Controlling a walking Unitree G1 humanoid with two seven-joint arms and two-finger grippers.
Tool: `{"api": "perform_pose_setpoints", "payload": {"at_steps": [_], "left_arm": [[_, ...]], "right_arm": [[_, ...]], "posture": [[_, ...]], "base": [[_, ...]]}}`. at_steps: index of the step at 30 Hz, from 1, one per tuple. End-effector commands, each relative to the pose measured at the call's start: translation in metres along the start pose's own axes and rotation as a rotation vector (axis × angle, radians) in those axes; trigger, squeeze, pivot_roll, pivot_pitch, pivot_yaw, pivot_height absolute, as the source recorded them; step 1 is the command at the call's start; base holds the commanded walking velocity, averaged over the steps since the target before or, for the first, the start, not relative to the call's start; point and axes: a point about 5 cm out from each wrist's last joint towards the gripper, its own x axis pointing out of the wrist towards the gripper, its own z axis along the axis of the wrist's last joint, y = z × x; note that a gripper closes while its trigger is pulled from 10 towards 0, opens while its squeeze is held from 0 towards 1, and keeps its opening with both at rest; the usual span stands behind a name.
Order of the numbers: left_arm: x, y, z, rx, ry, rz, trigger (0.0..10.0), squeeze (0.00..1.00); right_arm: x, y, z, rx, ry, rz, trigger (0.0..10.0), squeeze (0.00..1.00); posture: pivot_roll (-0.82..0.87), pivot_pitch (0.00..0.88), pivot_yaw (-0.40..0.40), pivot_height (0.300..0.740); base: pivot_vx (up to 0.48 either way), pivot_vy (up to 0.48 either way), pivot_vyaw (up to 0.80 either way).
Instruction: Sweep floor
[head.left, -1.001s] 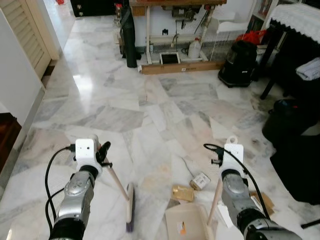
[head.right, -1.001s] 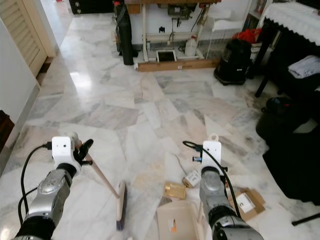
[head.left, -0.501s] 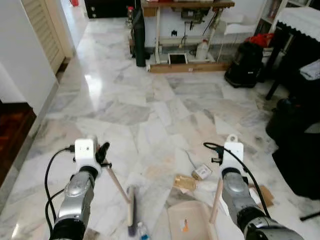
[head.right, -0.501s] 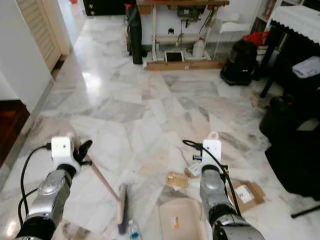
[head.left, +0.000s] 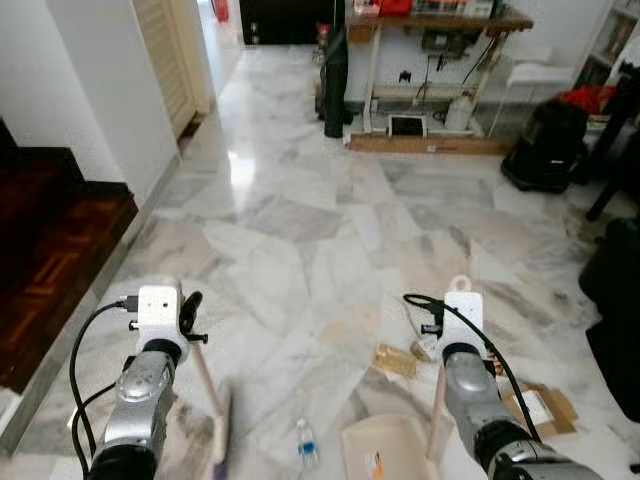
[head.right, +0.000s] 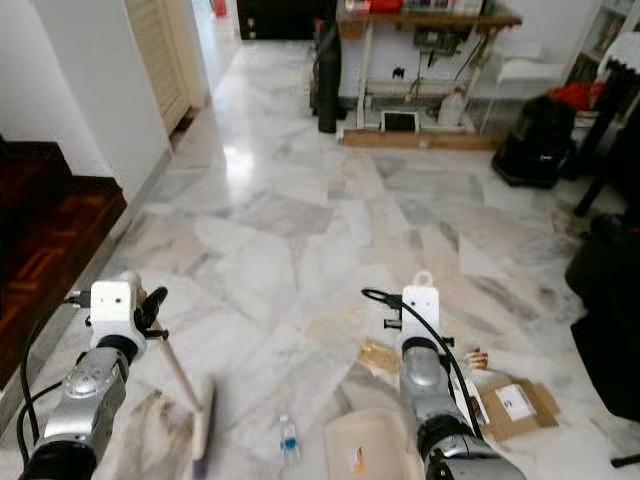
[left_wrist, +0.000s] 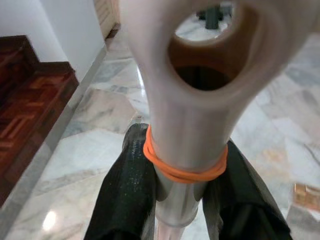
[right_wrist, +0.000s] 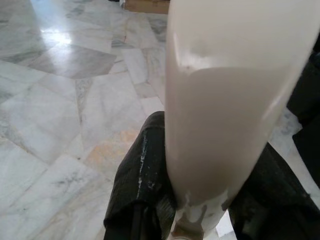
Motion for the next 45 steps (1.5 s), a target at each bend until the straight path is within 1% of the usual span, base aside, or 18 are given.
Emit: {"api": "perform_pose_setpoints", "payload": {"at_steps": [1,5,7,9,14,17,24,27,30,33,34,38,40,42,43,44,45], "left_arm": [[0.003,-0.007,0.006,0.000,-0.027,-0.030,10.0,0.00],[0.002,-0.010,0.004,-0.012,-0.024,-0.047,10.0,0.00],[0.002,-0.011,0.004,-0.031,-0.033,-0.056,10.0,0.00],[0.001,-0.011,0.003,-0.067,-0.048,-0.060,10.0,0.00],[0.000,-0.010,-0.005,-0.050,-0.010,-0.063,10.0,0.00],[-0.001,-0.012,-0.011,-0.054,0.030,-0.111,10.0,0.00],[-0.004,-0.018,-0.019,-0.061,0.071,-0.181,10.0,0.00],[-0.004,-0.022,-0.019,-0.102,0.077,-0.221,10.0,0.00],[-0.003,-0.023,-0.019,-0.120,0.087,-0.247,10.0,0.00],[-0.002,-0.026,-0.018,-0.184,0.097,-0.280,10.0,0.00],[-0.002,-0.027,-0.016,-0.227,0.094,-0.291,10.0,0.00],[0.000,-0.027,-0.012,-0.302,0.090,-0.309,10.0,0.00],[0.003,-0.027,-0.007,-0.376,0.095,-0.317,10.0,0.00],[0.004,-0.027,-0.005,-0.403,0.098,-0.311,10.0,0.00],[0.004,-0.027,-0.005,-0.403,0.098,-0.311,10.0,0.00],[0.006,-0.026,-0.001,-0.445,0.090,-0.305,10.0,0.00],[0.009,-0.025,0.008,-0.531,0.066,-0.298,10.0,0.00]], "right_arm": [[-0.002,0.004,-0.004,-0.001,0.022,0.013,10.0,0.00],[-0.002,0.002,-0.004,0.002,0.018,-0.001,10.0,0.00],[-0.002,0.002,-0.004,0.009,0.010,-0.008,10.0,0.00],[-0.002,0.002,-0.003,0.014,-0.006,-0.008,10.0,0.00],[-0.003,0.003,-0.002,0.016,-0.013,-0.009,10.0,0.00],[-0.004,0.004,-0.004,0.019,-0.015,-0.009,10.0,0.00],[-0.008,0.007,-0.014,0.001,0.025,-0.004,10.0,0.00],[-0.010,0.009,-0.019,-0.007,0.041,0.002,10.0,0.00],[-0.011,0.009,-0.020,-0.008,0.045,0.002,10.0,0.00],[-0.011,0.010,-0.020,-0.009,0.044,0.002,10.0,0.00],[-0.011,0.009,-0.020,-0.008,0.045,-0.001,10.0,0.00],[-0.011,0.008,-0.021,-0.008,0.049,-0.005,10.0,0.00],[-0.012,0.009,-0.022,-0.008,0.056,-0.006,10.0,0.00],[-0.012,0.009,-0.023,-0.006,0.057,-0.007,10.0,0.00],[-0.012,0.009,-0.023,-0.006,0.057,-0.007,10.0,0.00],[-0.012,0.009,-0.023,-0.005,0.057,-0.006,10.0,0.00],[-0.012,0.011,-0.022,-0.003,0.058,-0.004,10.0,0.00]], "posture": [[0.12,0.000,-0.010,0.740],[0.12,0.000,-0.009,0.740],[0.12,0.000,-0.009,0.740],[0.12,0.000,-0.008,0.740],[0.11,0.000,-0.006,0.740],[0.10,0.000,0.001,0.740],[0.10,0.000,0.007,0.740],[0.10,0.000,0.005,0.740],[0.10,0.000,0.003,0.740],[0.10,0.000,0.004,0.740],[0.10,0.000,0.006,0.740],[0.10,0.000,0.008,0.740],[0.11,0.000,0.010,0.740],[0.11,0.000,0.010,0.740],[0.11,0.000,0.010,0.740],[0.11,0.002,0.012,0.740],[0.12,0.000,0.013,0.740]], "base": [[0.000,0.000,0.00],[0.000,0.000,0.00],[0.000,0.000,0.00],[0.000,0.000,0.00],[0.000,0.000,0.00],[0.000,0.000,0.00],[0.000,0.000,0.00],[0.000,0.000,0.00],[0.000,0.000,0.00],[0.000,0.000,0.00],[0.000,0.000,0.00],[0.000,0.000,0.00],[0.000,0.000,0.00],[0.000,0.000,0.00],[0.000,0.000,0.00],[0.000,0.000,0.00],[0.000,0.000,0.00]]}}
